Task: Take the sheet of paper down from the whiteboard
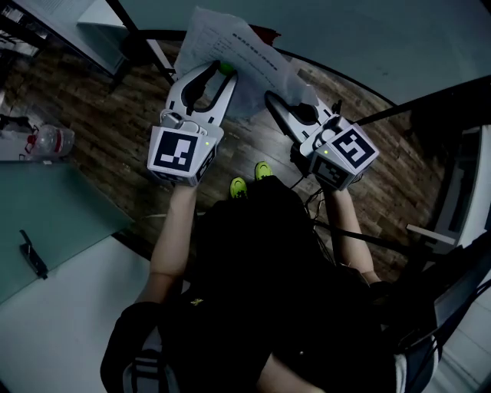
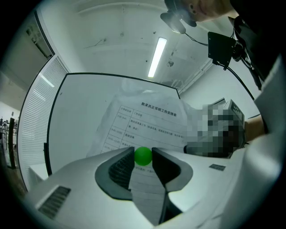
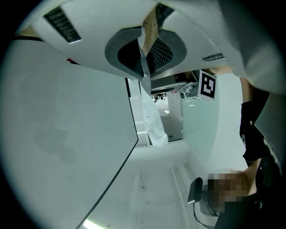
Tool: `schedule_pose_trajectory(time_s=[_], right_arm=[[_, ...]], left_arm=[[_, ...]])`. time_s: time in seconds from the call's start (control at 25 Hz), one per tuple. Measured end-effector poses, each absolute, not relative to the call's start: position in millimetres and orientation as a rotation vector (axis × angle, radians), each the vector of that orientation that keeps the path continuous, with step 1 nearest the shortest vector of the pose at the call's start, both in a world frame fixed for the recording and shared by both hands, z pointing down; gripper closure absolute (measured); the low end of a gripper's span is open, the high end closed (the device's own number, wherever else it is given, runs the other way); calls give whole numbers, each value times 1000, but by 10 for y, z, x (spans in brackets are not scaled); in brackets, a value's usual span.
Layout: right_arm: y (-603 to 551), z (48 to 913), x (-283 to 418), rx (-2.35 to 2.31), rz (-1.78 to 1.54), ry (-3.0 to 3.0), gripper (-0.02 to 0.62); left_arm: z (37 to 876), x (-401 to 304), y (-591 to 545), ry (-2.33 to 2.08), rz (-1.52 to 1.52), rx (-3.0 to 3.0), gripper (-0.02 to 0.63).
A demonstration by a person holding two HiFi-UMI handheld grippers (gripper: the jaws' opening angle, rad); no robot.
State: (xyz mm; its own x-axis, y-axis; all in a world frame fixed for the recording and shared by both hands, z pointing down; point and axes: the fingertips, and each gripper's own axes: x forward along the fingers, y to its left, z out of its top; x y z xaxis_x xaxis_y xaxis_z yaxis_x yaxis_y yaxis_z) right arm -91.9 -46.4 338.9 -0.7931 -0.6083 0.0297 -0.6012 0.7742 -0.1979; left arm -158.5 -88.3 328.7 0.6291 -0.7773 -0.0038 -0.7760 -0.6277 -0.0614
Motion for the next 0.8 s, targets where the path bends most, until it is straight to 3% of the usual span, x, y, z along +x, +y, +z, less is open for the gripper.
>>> schedule_pose_trajectory(time_s=[0.8], right_arm=[[-381, 3302, -974, -900, -270, 2954, 577]], left_arm=[[3133, -1520, -790, 1326, -54, -2746, 462]])
